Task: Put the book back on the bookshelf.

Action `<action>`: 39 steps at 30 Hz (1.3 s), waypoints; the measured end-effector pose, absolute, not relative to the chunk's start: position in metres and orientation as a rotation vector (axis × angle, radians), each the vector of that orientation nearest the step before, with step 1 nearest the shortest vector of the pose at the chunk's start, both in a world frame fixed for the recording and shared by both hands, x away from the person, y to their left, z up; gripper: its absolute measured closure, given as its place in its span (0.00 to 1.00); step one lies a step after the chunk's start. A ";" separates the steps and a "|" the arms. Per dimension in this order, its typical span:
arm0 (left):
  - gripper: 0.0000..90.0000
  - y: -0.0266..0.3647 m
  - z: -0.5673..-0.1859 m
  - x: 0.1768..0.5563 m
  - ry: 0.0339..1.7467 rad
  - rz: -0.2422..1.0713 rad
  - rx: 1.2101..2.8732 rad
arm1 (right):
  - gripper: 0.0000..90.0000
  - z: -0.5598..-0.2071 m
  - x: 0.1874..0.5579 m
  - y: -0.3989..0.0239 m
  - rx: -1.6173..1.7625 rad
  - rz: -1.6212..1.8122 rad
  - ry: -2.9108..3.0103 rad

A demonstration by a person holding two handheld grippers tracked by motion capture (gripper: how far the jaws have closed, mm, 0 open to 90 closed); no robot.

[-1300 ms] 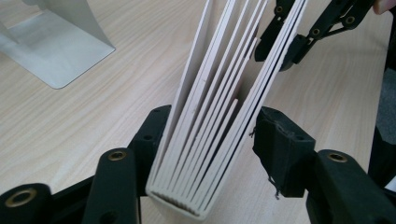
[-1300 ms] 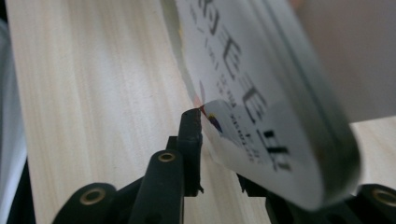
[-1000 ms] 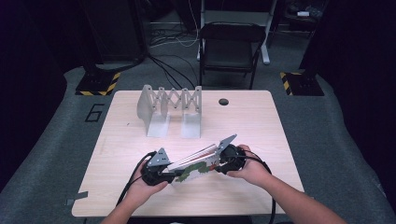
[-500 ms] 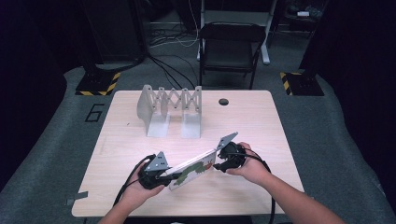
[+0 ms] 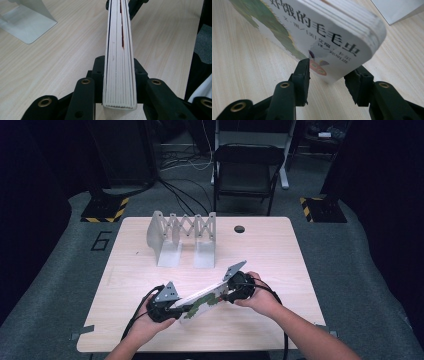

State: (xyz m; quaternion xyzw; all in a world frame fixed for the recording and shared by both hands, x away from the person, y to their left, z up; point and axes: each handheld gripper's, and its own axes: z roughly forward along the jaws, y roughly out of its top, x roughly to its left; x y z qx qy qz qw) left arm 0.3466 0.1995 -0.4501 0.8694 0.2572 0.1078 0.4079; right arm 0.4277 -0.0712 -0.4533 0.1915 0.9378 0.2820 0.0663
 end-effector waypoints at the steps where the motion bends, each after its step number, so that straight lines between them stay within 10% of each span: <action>1: 0.78 0.199 -0.450 0.347 0.650 0.268 2.210 | 0.63 -0.453 0.427 -0.070 0.571 0.845 2.827; 12: 0.69 0.193 -0.452 0.348 0.689 0.278 2.249 | 0.63 -0.455 0.420 -0.057 0.514 0.866 2.826; 39: 0.83 0.192 -0.451 0.349 0.681 0.270 2.261 | 0.61 -0.460 0.422 -0.054 0.549 0.928 2.781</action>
